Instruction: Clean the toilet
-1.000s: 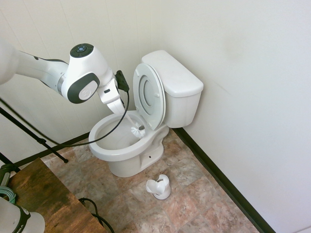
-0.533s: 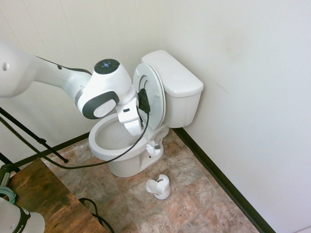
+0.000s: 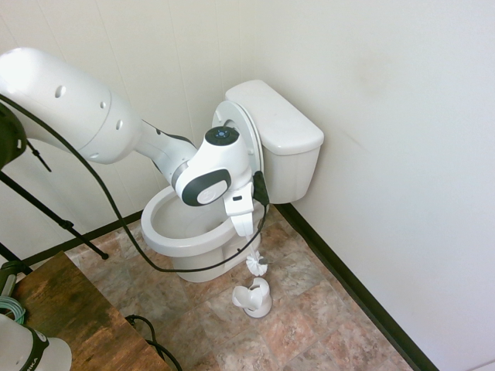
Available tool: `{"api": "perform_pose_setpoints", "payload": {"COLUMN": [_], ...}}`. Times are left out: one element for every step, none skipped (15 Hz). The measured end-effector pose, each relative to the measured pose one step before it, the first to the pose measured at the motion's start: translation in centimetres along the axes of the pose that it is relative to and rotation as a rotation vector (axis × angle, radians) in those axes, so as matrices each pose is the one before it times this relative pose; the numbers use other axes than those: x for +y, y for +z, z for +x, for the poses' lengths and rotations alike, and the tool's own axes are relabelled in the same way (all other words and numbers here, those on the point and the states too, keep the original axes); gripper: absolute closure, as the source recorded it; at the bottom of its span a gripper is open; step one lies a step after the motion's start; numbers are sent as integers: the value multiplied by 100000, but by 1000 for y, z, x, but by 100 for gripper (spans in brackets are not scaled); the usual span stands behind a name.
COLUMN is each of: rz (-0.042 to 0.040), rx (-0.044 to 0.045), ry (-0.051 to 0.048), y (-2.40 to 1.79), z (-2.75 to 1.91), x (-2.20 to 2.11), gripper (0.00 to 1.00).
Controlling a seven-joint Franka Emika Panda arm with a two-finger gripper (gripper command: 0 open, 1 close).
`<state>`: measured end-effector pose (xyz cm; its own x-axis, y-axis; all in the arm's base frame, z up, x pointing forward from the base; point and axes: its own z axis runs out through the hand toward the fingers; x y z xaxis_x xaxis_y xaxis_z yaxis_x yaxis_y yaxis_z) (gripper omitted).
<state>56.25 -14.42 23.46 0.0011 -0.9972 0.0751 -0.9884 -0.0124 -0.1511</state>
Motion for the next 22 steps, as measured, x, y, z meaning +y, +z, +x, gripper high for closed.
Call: {"api": "perform_pose_setpoints", "payload": {"rz": [-1181, -935, -760, -921, -900, -754, -598, -470, -503, -726, -745, -564, -314, 56, 320, 296, -342, -1185, -1233, -735, -463, -818], "rx": [-82, -241, -42, -32, -244, -188, -46, -125, -191, -171, -110, -270, -165, -108, 39, 117, -120, -151, -199, -219, -173, -365], "ry": [383, 383, 136, 3, 29, -209, -176, -250, -377, -389, -279, -37, 80, 365, 337, 492, 676, 403, 566, 591, 353, 344], "y": [1023, 1004, 874, 787, 729, 625, 489, 421, 570, 830, 851, 759, 681, 556, 518, 564, 731, 857, 925, 897, 800, 822], "z": [67, -17, -3, 30, 51, 8, -15, -54, -158, -296, -264, -160, -44, 98, 125, 181, 238, 283, 347, 288, 250, 193], "x": [65, 126, 160, 181, 148, 67, 11, 53, 126, 138, -5, -134, -242, -384, -535, -594, -573, -492, -509, -596, -713, -629], "gripper": [100, 100, 100, 100, 100, 100, 100, 100, 100, 100, 100, 100, 100, 100, 100, 100, 100, 100, 100, 100, 100, 100]}}
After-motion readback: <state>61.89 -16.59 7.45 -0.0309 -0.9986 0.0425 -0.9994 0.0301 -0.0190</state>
